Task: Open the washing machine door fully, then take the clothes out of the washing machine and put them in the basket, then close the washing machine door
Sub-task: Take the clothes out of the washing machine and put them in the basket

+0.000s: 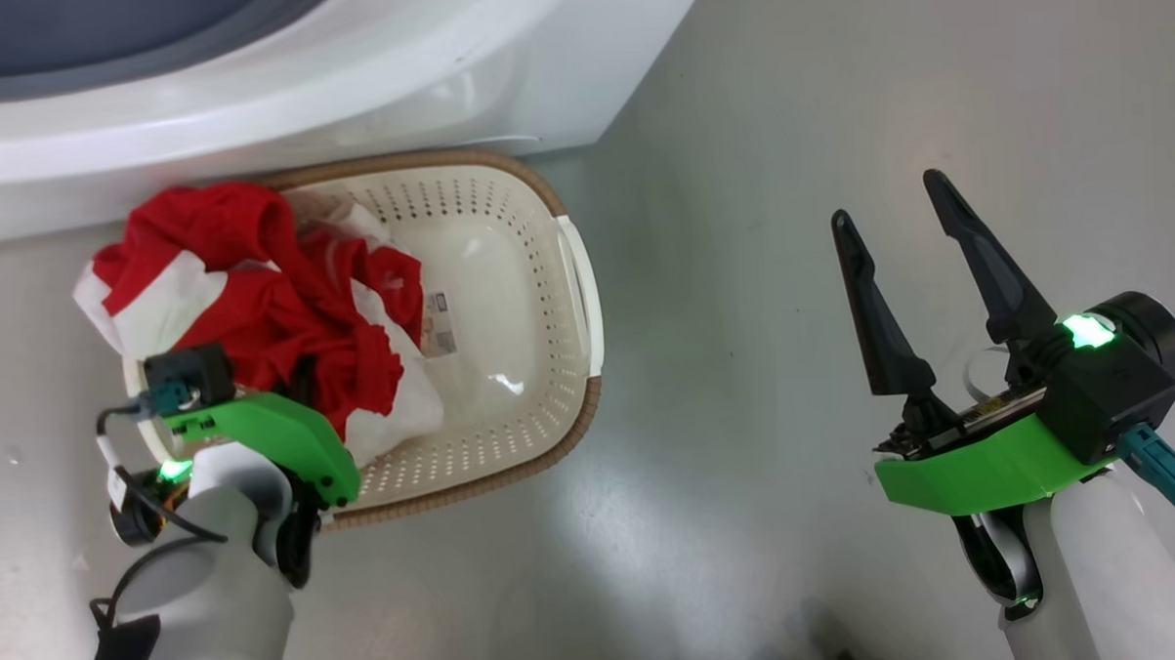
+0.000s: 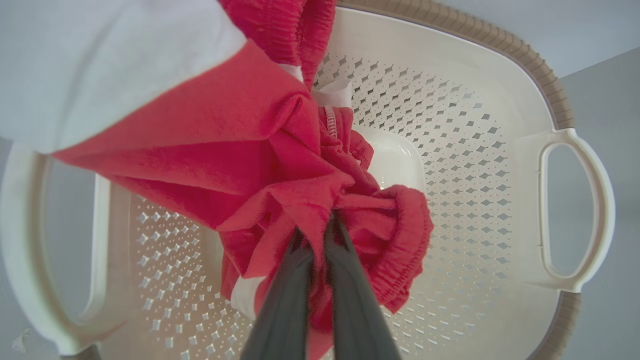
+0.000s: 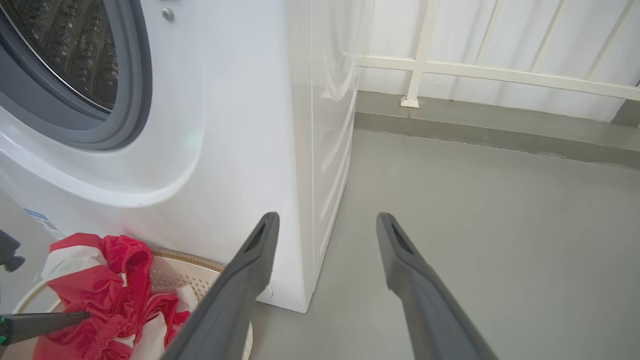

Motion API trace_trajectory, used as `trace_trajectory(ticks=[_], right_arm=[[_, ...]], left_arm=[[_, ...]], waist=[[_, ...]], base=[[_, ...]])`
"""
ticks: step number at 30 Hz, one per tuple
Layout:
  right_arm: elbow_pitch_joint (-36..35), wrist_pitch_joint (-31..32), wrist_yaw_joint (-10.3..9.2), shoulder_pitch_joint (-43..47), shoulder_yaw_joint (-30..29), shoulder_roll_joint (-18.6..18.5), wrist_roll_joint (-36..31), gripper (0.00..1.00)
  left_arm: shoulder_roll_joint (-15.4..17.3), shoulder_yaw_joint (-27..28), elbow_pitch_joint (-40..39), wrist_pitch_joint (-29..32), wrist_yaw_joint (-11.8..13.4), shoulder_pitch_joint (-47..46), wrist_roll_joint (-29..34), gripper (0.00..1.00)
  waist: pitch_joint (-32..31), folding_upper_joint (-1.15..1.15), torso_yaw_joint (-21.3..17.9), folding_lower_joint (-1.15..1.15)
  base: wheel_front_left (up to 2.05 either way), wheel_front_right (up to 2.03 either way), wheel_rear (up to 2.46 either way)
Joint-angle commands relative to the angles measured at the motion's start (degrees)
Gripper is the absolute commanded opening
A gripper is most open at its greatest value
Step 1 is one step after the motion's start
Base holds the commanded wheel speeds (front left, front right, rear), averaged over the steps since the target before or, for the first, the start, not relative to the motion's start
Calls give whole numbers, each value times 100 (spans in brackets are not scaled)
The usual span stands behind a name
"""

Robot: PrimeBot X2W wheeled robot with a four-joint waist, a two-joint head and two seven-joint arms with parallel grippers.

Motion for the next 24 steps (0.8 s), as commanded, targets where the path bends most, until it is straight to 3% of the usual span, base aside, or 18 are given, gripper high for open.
trace_trajectory(ticks=[1,3,4,5,18,24], right_arm=[[-147,-36,26,22,106,1,107,100],[-150,-36,26,13,103,1,111,100],[-148,-36,26,7,102,1,113,100],[-145,-36,26,-3,100,1,115,100],[-58,-36,26,-48,-12,1,62,100],[-2,-36,26,-28,-144,1,53,100]], left_arm=[[182,116,-21,-25,49,20,-36,22],[190,102,-3,-34,54,-13,-34,48],[192,104,4,-51,75,-28,-39,88],[192,106,10,-73,107,-41,-41,100],[72,146,-6,-332,14,-114,-141,100],[55,190,-476,-373,-85,26,-79,100]], waist=[[86,0,-54,0],[120,0,-51,0],[133,0,-44,0],[142,0,-34,0],[45,0,229,0],[-148,0,403,0]], base=[[0,0,0],[0,0,0],[0,0,0],[0,0,0],[0,0,0],[0,0,0]])
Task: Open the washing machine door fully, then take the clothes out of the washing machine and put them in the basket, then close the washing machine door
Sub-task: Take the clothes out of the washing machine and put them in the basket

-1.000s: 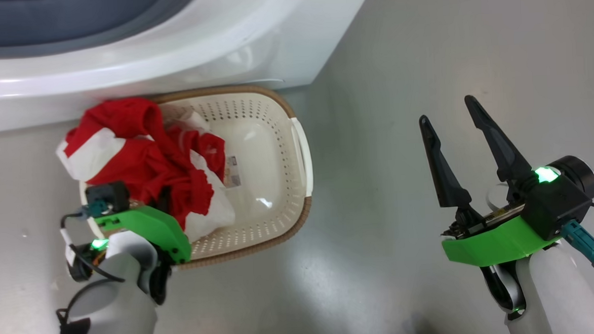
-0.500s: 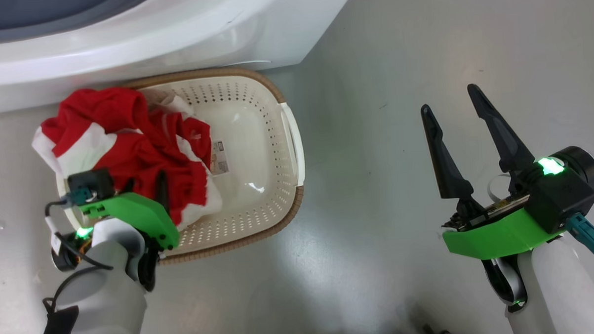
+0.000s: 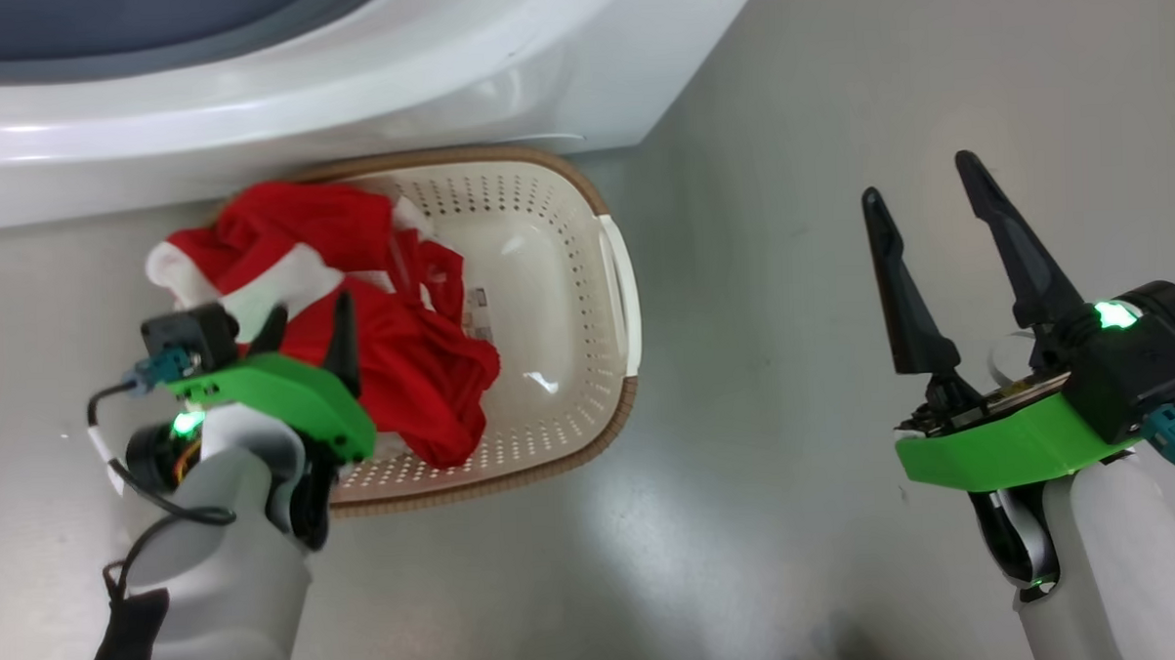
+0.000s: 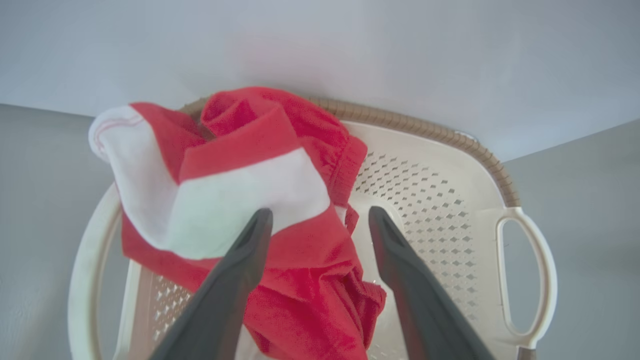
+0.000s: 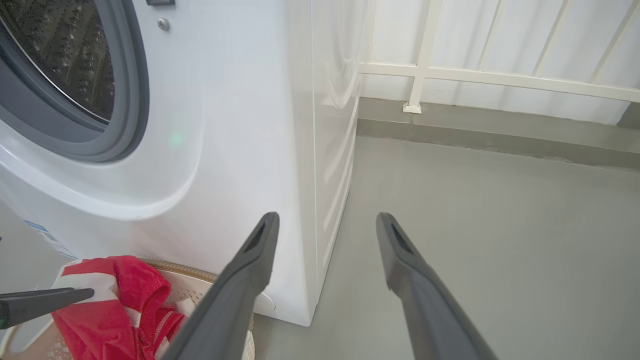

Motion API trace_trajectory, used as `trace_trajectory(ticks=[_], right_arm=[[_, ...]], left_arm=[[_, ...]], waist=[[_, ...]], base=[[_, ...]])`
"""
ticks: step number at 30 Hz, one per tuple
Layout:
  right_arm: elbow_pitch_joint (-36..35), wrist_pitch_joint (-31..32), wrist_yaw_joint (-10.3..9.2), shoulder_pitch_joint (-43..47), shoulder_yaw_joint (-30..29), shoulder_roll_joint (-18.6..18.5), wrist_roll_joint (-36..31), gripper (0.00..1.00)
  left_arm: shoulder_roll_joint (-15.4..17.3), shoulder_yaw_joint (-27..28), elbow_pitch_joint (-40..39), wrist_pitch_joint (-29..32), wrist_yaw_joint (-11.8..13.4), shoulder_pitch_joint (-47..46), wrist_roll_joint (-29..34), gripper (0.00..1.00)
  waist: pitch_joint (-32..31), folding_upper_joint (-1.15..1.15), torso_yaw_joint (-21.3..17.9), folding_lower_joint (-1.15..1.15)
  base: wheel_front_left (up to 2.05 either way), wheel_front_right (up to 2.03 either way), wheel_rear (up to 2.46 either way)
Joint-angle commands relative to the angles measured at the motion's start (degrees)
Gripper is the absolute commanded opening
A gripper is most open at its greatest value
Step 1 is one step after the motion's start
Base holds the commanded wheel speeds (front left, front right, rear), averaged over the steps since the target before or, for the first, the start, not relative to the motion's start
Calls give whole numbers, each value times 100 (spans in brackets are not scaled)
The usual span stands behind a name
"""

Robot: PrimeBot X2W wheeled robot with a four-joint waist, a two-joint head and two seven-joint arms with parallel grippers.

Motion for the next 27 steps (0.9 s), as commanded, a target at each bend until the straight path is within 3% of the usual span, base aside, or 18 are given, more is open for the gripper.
trace_trajectory(ticks=[1,19,27], right_arm=[[-101,-36,26,85,47,2,39,100],[198,-36,26,258,-179,2,8,100],[359,-36,26,394,-349,2,-4,100]], left_arm=[[164,187,-367,-72,-37,238,56,100],[65,1243,-3220,-75,2,1793,838,100],[-16,1722,-4829,-75,12,2570,1522,100]], waist=[[-146,0,125,0],[-1121,0,530,0],[-1685,0,627,0]], base=[[0,0,0],[0,0,0],[0,0,0]])
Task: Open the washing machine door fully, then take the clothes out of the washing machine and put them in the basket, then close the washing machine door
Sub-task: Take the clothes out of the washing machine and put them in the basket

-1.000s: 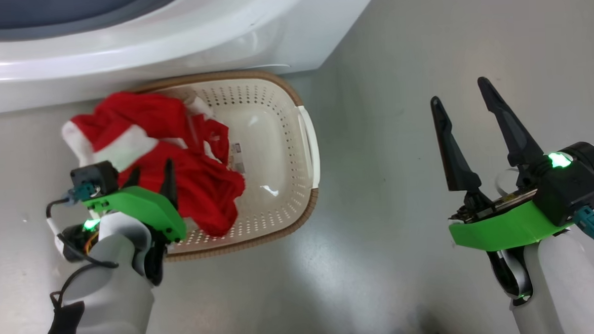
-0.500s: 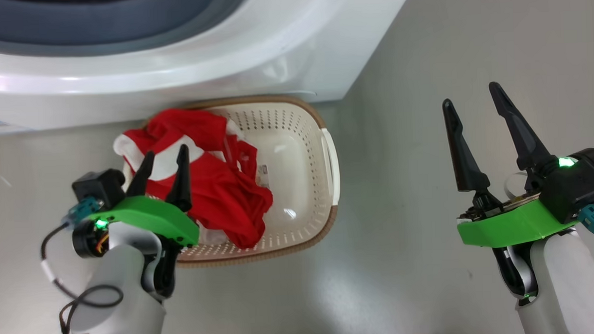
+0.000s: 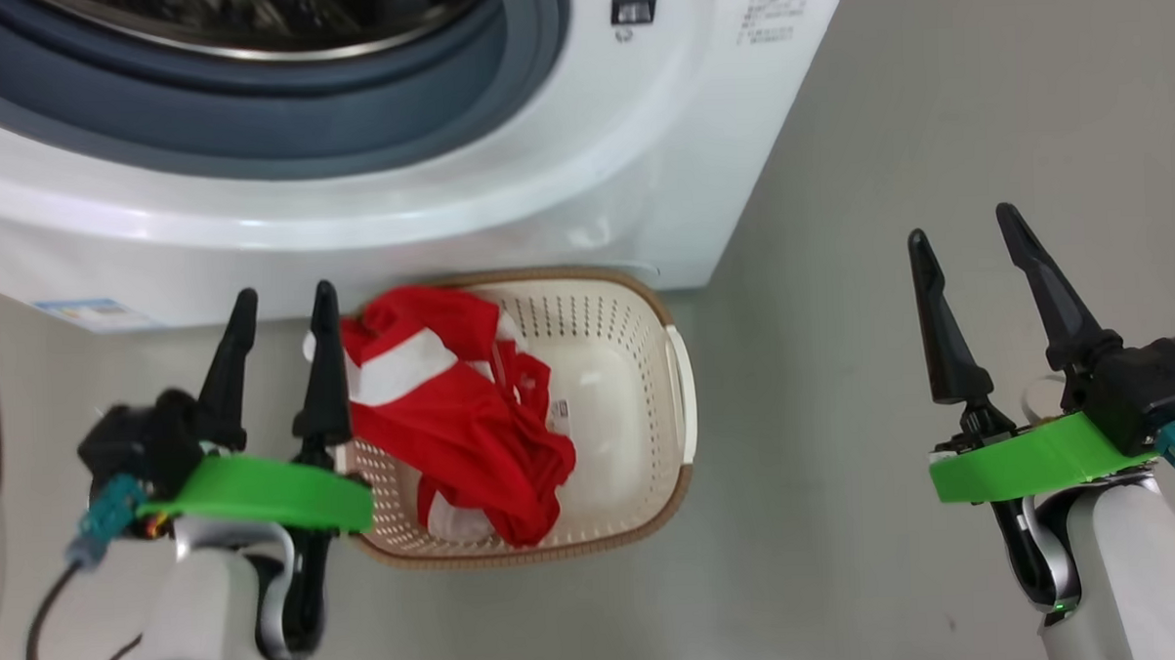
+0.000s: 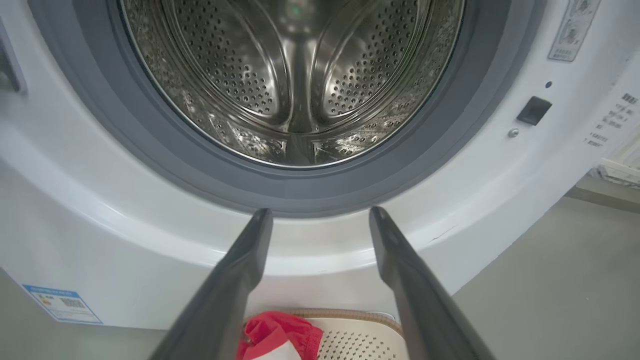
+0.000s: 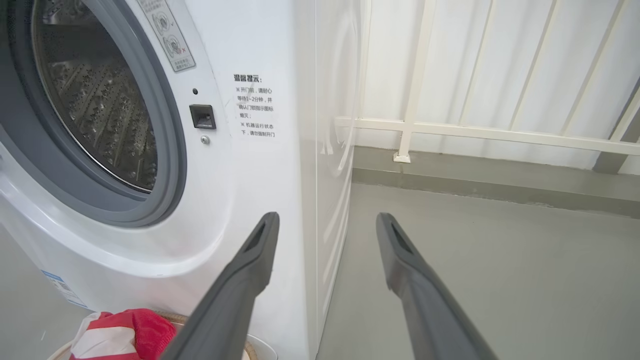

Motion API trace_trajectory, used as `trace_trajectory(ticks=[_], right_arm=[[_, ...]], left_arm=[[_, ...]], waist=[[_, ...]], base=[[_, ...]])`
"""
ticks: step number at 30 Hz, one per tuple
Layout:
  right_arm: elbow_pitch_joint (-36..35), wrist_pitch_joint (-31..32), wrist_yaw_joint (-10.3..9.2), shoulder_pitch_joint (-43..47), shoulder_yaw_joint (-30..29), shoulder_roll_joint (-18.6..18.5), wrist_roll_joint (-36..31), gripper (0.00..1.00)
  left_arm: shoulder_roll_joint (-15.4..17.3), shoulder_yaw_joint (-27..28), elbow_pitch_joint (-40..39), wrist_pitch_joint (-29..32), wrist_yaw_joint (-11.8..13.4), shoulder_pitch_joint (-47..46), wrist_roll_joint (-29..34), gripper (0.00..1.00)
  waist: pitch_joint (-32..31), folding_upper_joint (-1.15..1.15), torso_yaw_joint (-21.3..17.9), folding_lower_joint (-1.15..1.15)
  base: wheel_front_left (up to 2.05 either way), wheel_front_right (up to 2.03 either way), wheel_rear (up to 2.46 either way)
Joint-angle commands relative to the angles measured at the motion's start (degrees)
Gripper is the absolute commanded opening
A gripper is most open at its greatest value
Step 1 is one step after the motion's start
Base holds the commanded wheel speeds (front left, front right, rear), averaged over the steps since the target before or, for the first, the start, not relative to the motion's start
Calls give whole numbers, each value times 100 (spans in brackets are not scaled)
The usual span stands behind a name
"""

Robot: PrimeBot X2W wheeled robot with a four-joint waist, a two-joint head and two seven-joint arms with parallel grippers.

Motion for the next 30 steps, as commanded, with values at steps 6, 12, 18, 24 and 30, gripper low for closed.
trace_trajectory(ticks=[6,12,18,24,30], right_arm=[[-9,-36,26,219,-8,1,-37,100],[31,-36,26,348,-81,1,-171,100],[33,-36,26,515,-172,1,-321,100],[-34,-36,26,753,-190,1,-344,100],[-164,-36,26,1081,-218,1,-335,100]], left_arm=[[75,291,-992,-69,15,624,474,100],[67,341,-1496,-69,34,1080,563,100],[65,350,-1758,-69,116,1473,689,100],[65,476,-1947,-69,191,1864,801,100],[65,685,-2029,-69,247,2236,818,100]], waist=[[-644,0,147,0],[-992,0,168,0],[-1316,0,179,0],[-1598,0,142,0],[-1883,0,72,0]], base=[[0,0,0],[0,0,0],[0,0,0],[0,0,0],[0,0,0]])
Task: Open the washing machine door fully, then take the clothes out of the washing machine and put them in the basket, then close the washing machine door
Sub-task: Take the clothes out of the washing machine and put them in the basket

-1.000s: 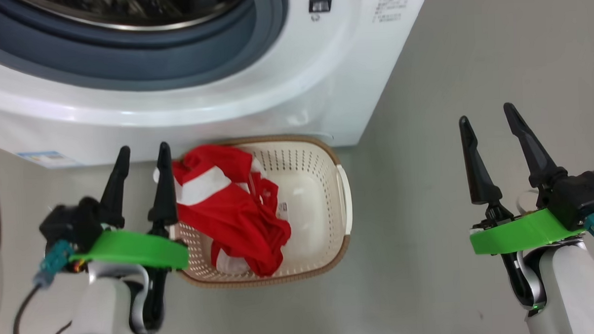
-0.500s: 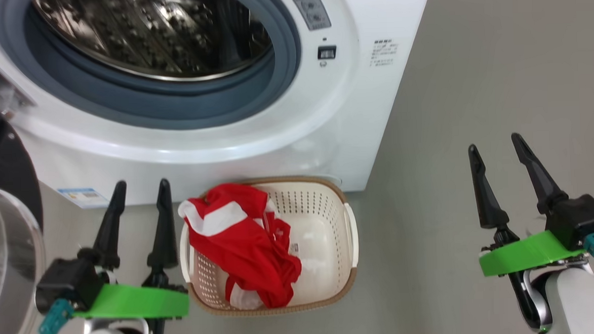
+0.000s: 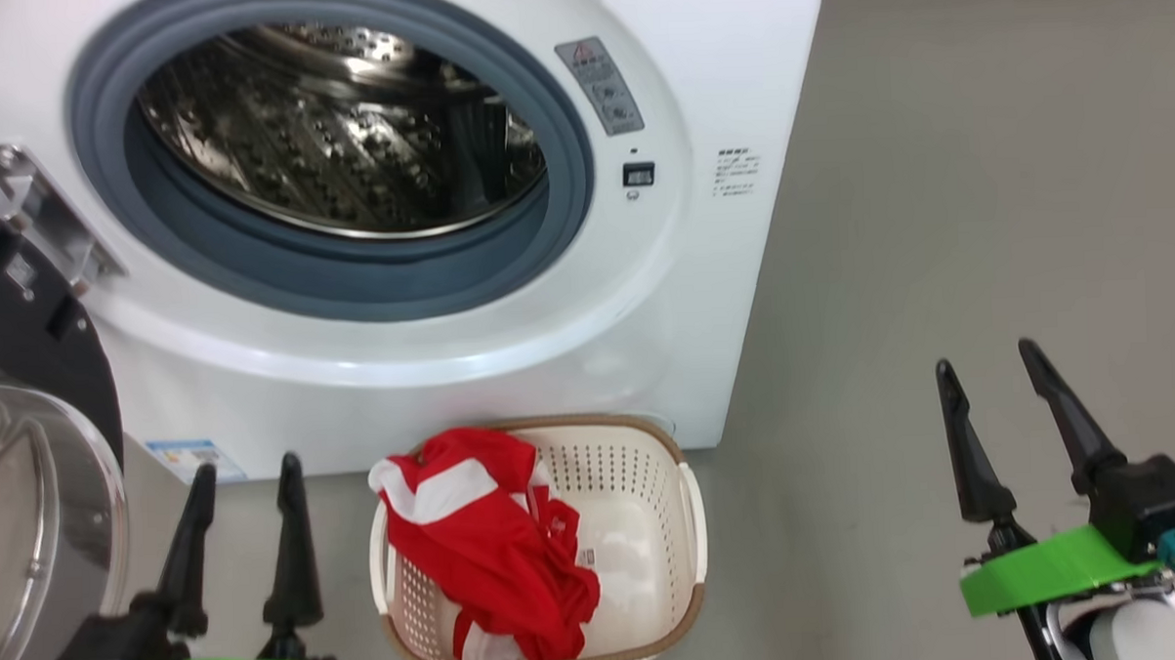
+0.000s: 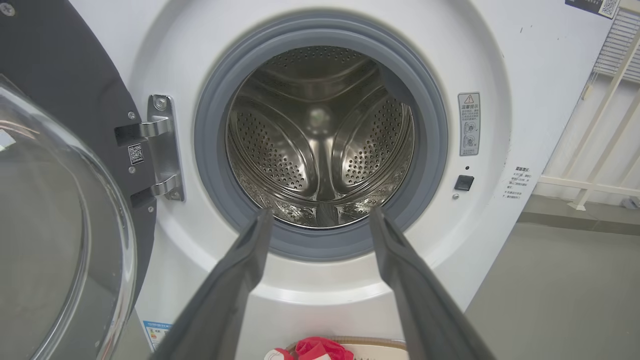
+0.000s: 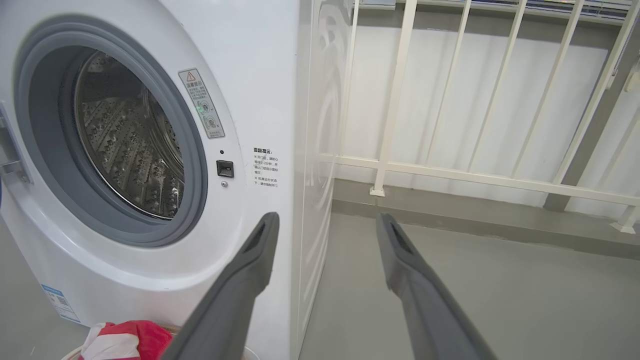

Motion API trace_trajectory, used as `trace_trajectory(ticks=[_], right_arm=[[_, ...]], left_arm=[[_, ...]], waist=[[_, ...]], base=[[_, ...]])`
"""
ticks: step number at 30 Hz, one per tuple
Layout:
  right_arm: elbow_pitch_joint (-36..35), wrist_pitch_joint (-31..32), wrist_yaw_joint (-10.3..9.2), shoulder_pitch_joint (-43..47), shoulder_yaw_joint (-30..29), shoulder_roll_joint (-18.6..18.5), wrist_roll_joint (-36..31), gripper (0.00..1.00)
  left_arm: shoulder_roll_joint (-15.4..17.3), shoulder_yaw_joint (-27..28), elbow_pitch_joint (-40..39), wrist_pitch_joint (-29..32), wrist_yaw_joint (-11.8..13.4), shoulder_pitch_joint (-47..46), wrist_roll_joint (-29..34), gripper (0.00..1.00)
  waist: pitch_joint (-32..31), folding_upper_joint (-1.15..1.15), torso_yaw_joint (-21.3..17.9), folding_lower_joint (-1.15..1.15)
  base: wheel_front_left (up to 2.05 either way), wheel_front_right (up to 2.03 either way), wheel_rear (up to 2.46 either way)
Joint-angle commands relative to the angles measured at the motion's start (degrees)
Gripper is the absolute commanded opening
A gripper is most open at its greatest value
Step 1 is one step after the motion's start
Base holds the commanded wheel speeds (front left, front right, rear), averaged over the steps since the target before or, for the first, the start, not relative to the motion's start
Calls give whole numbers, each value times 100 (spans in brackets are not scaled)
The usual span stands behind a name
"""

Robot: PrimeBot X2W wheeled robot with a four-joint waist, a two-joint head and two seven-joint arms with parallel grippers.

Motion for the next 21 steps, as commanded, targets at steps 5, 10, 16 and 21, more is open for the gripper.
trace_trajectory(ticks=[5,10,16,21], right_arm=[[-263,-37,26,202,90,-25,1,100],[-338,-37,26,339,78,-25,94,100],[-358,-37,26,470,76,-25,152,100],[-371,-37,26,517,65,-25,145,100]], left_arm=[[79,338,-230,-68,88,272,76,100],[79,386,-217,-68,87,370,114,100],[79,349,-182,-68,115,480,164,100],[79,376,-151,-68,97,555,194,100]], waist=[[-300,0,-162,0],[-379,0,-246,0],[-479,0,-313,0],[-527,0,-330,0]], base=[[0,0,0],[0,0,0],[0,0,0],[0,0,0]])
